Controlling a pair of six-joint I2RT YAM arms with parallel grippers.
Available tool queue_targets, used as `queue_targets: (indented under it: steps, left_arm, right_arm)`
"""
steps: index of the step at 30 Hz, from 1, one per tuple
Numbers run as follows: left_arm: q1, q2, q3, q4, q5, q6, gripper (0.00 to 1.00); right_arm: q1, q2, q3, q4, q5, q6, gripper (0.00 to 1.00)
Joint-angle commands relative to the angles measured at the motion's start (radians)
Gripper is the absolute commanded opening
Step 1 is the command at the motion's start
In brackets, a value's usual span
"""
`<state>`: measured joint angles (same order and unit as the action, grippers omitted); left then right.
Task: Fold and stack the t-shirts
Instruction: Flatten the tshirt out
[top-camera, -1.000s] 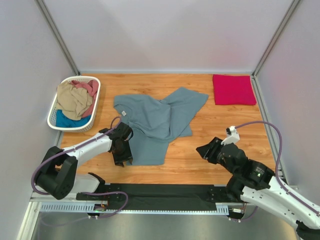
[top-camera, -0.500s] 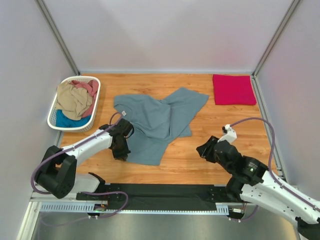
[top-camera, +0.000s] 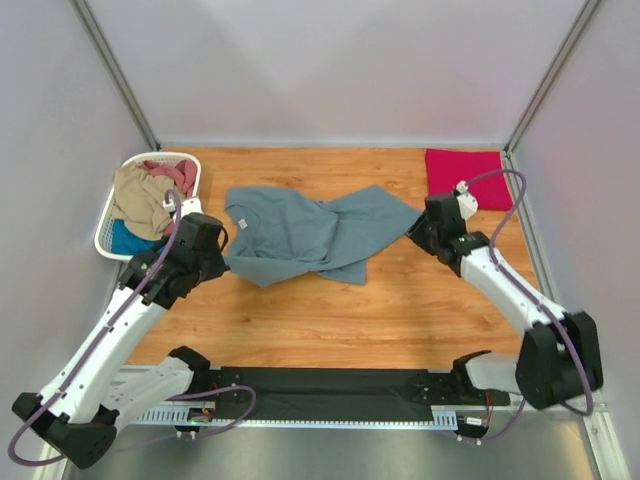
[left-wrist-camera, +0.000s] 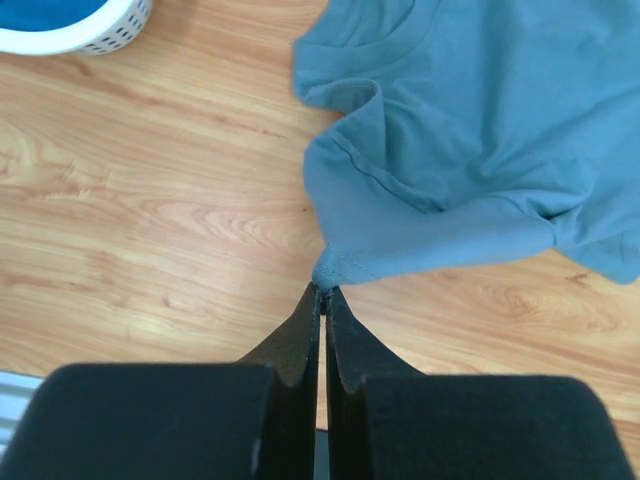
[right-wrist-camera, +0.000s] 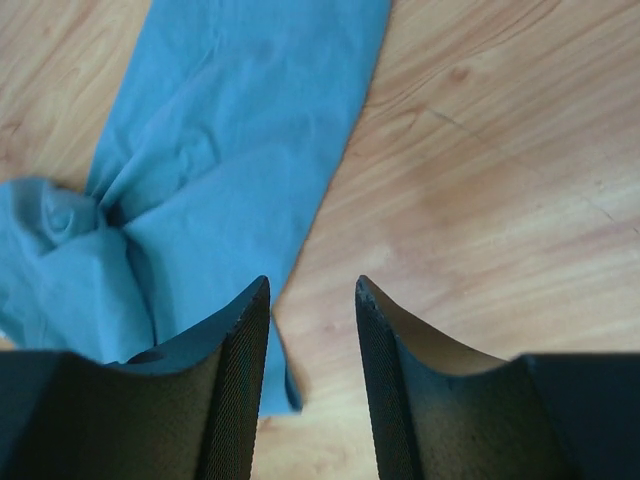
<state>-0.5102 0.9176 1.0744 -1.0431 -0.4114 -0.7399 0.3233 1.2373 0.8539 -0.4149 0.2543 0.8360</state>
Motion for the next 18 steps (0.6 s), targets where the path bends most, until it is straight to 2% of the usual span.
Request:
queue_targets:
  steps: [1, 7, 16, 18]
  left_arm:
    - [0.010, -0.019, 0.022, -0.055, -0.027, 0.056, 0.00]
    - [0.016, -0.074, 0.019, -0.071, -0.006, 0.062, 0.00]
    - [0.016, -0.097, -0.007, -0.052, 0.054, 0.063, 0.00]
    - [0.016, -0.103, -0.008, -0.055, 0.051, 0.066, 0.00]
  right_arm:
    - [-0.052, 0.141, 0.114, 0.117, -0.023, -0.026, 0.42]
    - [-0.096, 0.382, 0.237, 0.105, 0.011, -0.037, 0.41]
    - [-0.154, 0.568, 0.315, 0.099, 0.016, -0.023, 0.41]
    - [-0.164, 0.606, 0.333, 0.094, 0.008, -0.035, 0.33]
